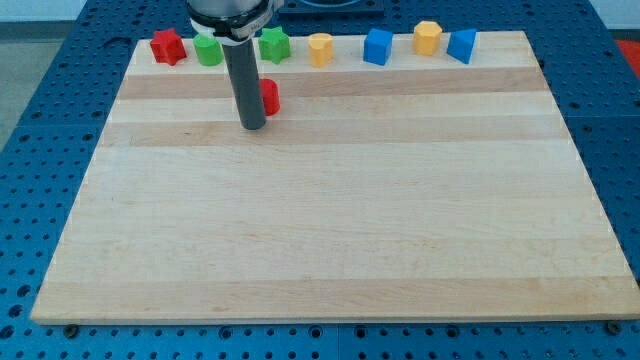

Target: Push red circle to the green star

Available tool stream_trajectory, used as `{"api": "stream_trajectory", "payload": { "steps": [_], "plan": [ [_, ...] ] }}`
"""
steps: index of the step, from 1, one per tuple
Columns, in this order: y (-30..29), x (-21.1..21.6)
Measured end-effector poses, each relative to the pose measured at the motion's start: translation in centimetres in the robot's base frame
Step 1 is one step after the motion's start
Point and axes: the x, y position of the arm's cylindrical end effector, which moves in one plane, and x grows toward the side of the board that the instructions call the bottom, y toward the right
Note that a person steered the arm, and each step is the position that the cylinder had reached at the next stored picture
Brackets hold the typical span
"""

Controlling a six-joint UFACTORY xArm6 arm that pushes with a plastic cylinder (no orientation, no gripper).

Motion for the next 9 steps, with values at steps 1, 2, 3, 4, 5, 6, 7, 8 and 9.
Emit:
{"api": "stream_trajectory", "payload": {
  "steps": [1, 2, 3, 4, 5, 6, 7, 8, 9],
  "plan": [
    [0.0, -2.0],
    [0.0, -2.9],
    [1.9, -2.8],
    [2.7, -3.1],
    [2.3, -4.5],
    [2.3, -6.7],
    [2.5, -8.4],
    [4.3, -8.4],
    [5.5, -8.4]
  ]
}}
